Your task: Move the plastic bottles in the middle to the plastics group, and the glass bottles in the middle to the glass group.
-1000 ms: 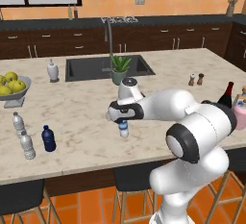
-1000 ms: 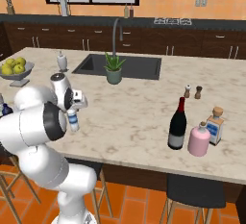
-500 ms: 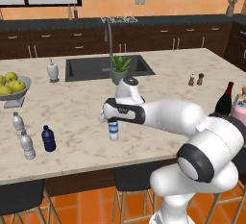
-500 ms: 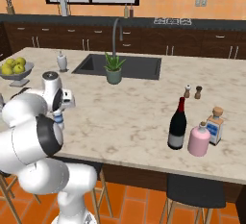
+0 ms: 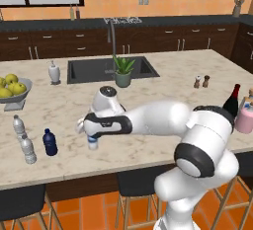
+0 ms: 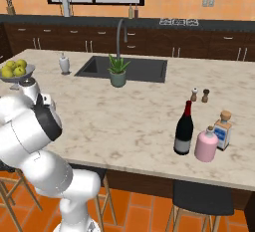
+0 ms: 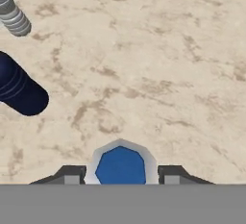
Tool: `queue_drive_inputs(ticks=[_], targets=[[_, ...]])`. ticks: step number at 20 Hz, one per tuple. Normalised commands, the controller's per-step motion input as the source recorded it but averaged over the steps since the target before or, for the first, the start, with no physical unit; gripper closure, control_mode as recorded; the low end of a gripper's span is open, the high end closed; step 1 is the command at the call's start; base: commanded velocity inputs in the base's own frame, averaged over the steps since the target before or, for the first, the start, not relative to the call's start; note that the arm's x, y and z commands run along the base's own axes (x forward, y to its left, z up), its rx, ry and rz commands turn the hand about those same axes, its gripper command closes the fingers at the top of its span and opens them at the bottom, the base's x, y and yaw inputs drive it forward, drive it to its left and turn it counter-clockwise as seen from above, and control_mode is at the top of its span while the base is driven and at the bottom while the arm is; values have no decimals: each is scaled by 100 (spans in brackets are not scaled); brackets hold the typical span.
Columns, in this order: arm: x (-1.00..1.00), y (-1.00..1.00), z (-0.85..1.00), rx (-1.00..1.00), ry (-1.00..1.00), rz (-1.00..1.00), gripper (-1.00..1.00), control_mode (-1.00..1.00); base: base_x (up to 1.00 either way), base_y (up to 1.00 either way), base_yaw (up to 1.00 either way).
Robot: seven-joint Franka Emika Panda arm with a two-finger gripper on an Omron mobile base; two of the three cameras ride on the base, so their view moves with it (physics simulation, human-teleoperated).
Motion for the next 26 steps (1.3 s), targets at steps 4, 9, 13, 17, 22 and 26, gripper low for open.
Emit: queue_drive_inputs(ticks=[4,9,13,17,22,26], targets=[[-1,100,0,0,-1,0,100,-100,0,0,0],[-4,100,0,1,-1,0,100,-100,0,0,0],[-9,81,0,7,-1,0,100,-100,0,0,0],[-14,57,-17,3,-1,0,100,-100,0,0,0],[-1,53,-39,0,-10,-1,100,-100,0,0,0],[7,53,-36,2,-7,-3,100,-100,0,0,0]])
